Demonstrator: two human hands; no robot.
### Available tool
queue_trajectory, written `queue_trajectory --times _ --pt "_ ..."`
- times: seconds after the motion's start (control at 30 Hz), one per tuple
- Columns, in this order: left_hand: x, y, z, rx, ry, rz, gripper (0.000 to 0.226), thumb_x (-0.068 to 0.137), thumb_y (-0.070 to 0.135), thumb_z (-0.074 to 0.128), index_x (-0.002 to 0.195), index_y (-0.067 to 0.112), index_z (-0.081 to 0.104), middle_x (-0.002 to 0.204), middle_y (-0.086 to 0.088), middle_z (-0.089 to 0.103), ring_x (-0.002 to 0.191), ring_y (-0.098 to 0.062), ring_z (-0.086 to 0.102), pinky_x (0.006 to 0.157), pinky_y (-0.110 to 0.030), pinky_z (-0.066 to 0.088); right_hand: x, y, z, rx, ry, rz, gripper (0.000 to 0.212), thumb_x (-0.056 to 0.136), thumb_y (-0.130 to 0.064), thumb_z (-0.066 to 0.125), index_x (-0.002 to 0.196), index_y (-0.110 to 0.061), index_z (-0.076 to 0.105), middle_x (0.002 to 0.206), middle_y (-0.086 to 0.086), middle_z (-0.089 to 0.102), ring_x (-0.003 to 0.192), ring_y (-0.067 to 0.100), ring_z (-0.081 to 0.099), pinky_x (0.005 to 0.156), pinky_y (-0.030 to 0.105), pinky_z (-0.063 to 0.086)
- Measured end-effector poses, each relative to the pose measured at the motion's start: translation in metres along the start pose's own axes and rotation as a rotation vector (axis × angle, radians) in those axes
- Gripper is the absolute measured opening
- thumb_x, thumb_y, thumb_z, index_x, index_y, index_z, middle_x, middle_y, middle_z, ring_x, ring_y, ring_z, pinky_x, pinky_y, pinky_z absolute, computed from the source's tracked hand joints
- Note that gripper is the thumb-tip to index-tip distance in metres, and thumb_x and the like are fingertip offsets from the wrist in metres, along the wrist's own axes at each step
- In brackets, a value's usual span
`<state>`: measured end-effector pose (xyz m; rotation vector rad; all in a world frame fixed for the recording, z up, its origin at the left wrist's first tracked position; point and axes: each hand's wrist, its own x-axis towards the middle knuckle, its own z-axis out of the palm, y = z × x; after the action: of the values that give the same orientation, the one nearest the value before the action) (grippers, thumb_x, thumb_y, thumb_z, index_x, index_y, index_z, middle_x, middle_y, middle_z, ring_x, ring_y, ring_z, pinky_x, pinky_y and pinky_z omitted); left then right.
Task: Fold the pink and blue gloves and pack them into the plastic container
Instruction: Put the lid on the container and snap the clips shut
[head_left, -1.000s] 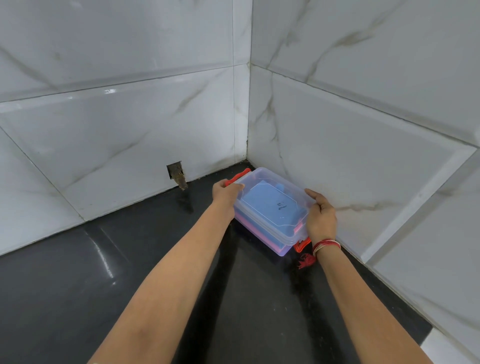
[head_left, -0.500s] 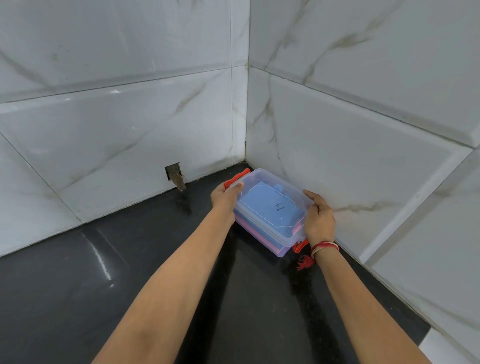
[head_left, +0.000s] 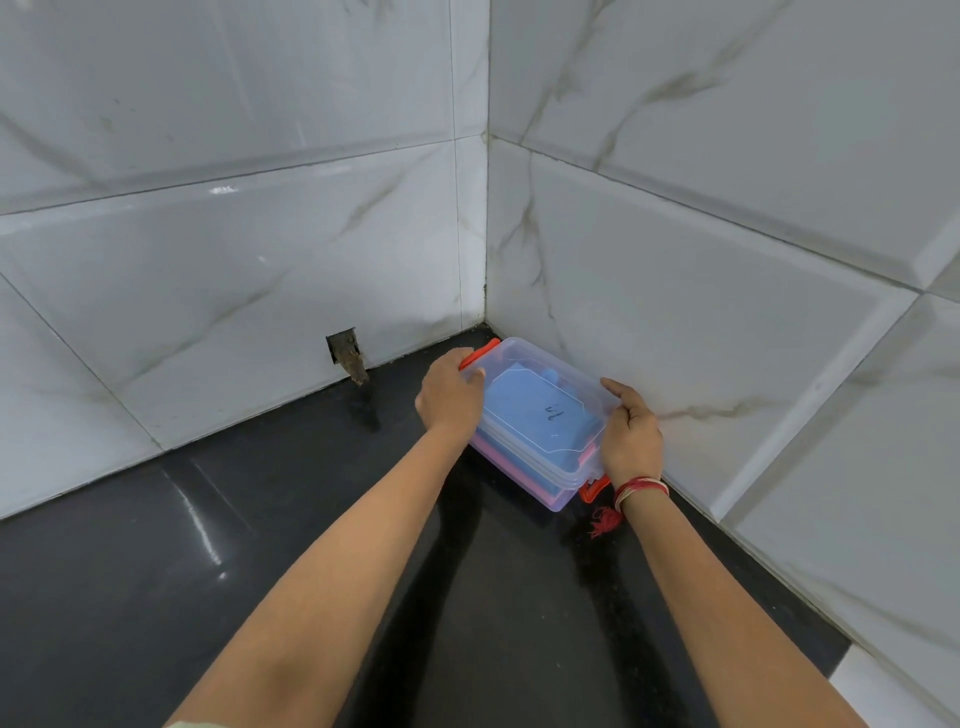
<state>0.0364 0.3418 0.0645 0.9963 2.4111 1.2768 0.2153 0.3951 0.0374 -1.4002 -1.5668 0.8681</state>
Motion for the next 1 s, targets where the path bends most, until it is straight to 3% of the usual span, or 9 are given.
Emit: queue_trajectory --times 0.07,0.17,0.3,0.4,0.53,0.7,0.83,1.0 --pt "-0.018 0.007 0.001 0.273 0.004 0.255 0.039 0.094 0.02 0.053 0.132 0.023 0.049 0.143 -0.001 0.045 0.135 -0.022 0.037 0.112 -0.045 0.024 -0.001 -0.001 -0.001 -0.017 -0.009 0.003 0.039 0.096 -0.015 0.028 0.121 -0.029 0.055 0.077 -0.003 0.055 0.074 0.022 0.058 0.078 0.041 0.056" --pt "-0.063 0.014 0.005 0.238 -0.227 0.537 0.029 0.097 0.025 0.046 0.12 0.015 0.06 0.129 -0.004 0.059 0.121 -0.023 0.051 0.107 -0.037 0.032 -0.002 -0.004 -0.006 -0.02 -0.035 0.035 0.035 0.096 -0.017 0.031 0.126 -0.019 0.05 0.083 0.006 0.058 0.08 0.027 0.057 0.08 0.041 0.051" --pt "-0.108 0.004 0.012 0.541 -0.295 0.808 0.07 0.092 0.06 0.026 0.137 0.011 0.045 0.144 -0.016 0.045 0.135 -0.03 0.038 0.114 -0.044 0.021 -0.011 0.001 -0.018 0.085 -0.06 0.165 0.041 0.093 -0.033 0.048 0.126 -0.008 0.048 0.116 0.014 0.059 0.108 0.031 0.055 0.094 0.037 0.042" --pt "-0.108 0.0 0.012 0.687 -0.308 0.863 0.089 0.081 0.073 0.037 0.144 0.011 0.03 0.151 -0.018 0.032 0.141 -0.033 0.027 0.115 -0.046 0.012 -0.022 0.009 -0.028 0.251 -0.133 0.38 0.046 0.093 -0.045 0.045 0.119 -0.008 0.053 0.117 0.012 0.059 0.105 0.028 0.056 0.092 0.041 0.045" --pt "-0.106 0.002 0.019 0.865 -0.293 0.905 0.079 0.086 0.048 0.058 0.145 0.007 0.025 0.15 -0.024 0.029 0.14 -0.036 0.028 0.115 -0.045 0.017 -0.028 0.009 -0.041 0.451 -0.264 0.524 0.036 0.094 -0.045 0.044 0.104 -0.013 0.058 0.093 0.01 0.064 0.083 0.022 0.059 0.074 0.03 0.05" --pt "-0.117 0.012 0.032 1.112 -0.137 0.883 0.054 0.092 0.027 0.058 0.137 0.0 0.041 0.137 -0.028 0.048 0.125 -0.034 0.05 0.105 -0.04 0.039 -0.037 0.009 -0.049 0.563 -0.221 0.61 0.022 0.094 -0.026 0.049 0.08 -0.013 0.059 0.073 0.004 0.056 0.064 0.015 0.051 0.067 0.028 0.049" --pt "-0.12 0.017 0.035 1.194 -0.062 0.922 0.051 0.081 0.037 0.071 0.121 0.006 0.061 0.117 -0.018 0.066 0.105 -0.025 0.066 0.088 -0.034 0.052 -0.039 -0.002 -0.054 0.659 -0.227 0.563 0.025 0.095 -0.02 0.048 0.082 -0.007 0.063 0.072 0.008 0.062 0.066 0.018 0.059 0.072 0.032 0.053" --pt "-0.118 0.026 0.038 1.157 0.018 0.915 0.052 0.078 0.053 0.068 0.101 0.008 0.073 0.097 -0.014 0.074 0.086 -0.022 0.073 0.072 -0.03 0.059 -0.038 -0.009 -0.055 0.517 -0.191 0.424 0.035 0.098 -0.019 0.041 0.074 -0.006 0.062 0.067 0.009 0.06 0.057 0.016 0.055 0.062 0.027 0.051"
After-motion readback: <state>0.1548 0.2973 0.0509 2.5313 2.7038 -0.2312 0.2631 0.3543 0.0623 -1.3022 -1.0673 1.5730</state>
